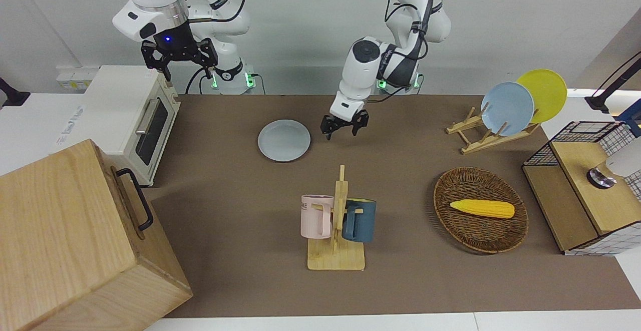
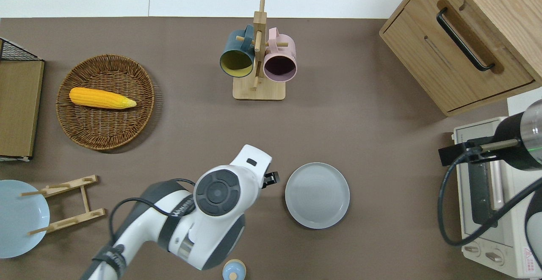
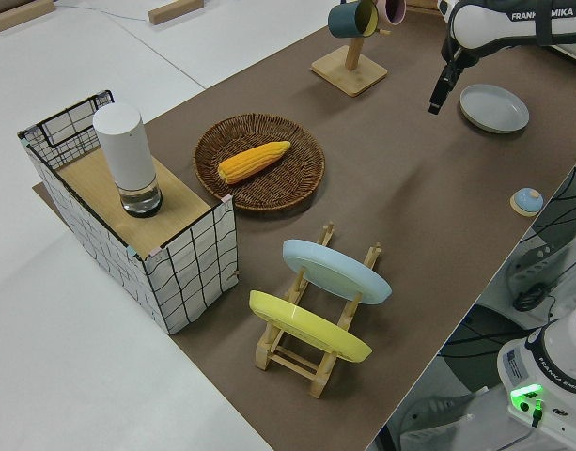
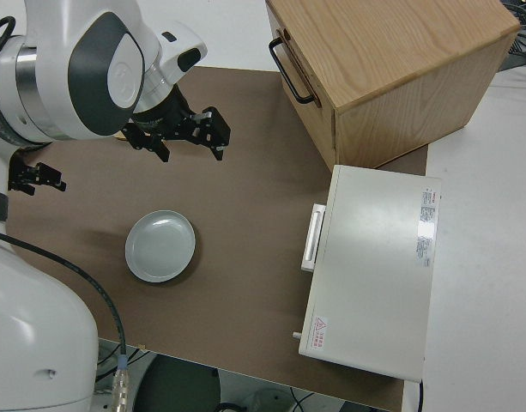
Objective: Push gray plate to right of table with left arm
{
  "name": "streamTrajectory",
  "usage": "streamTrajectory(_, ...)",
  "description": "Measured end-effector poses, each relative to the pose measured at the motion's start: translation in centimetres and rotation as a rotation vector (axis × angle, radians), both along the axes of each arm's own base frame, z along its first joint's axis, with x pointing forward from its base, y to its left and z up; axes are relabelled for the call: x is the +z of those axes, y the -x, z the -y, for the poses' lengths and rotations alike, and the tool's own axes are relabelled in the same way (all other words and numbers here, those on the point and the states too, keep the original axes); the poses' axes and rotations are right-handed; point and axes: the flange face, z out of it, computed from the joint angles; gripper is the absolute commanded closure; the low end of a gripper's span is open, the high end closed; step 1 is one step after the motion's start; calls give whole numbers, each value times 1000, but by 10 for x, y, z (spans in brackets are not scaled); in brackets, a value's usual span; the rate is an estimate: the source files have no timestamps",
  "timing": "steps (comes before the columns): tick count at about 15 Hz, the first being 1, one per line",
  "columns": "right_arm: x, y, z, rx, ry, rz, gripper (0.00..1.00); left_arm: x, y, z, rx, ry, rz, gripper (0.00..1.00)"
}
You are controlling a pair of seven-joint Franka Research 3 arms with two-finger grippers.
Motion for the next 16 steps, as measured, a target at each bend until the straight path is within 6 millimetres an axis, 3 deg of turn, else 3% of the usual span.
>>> streamTrajectory(4,0,0,0,0,0,0,5,56,-32,-68,-53,-6,-22,5)
streamTrajectory(7,0,0,0,0,0,0,5,86,-46,-114,-34,-17,-14,5)
streamTrajectory(13,0,0,0,0,0,0,5,127,-40,-171,8,-77,15,5)
streamTrajectory(16,0,0,0,0,0,0,5,171,-35,-201,-25,-98,23,5)
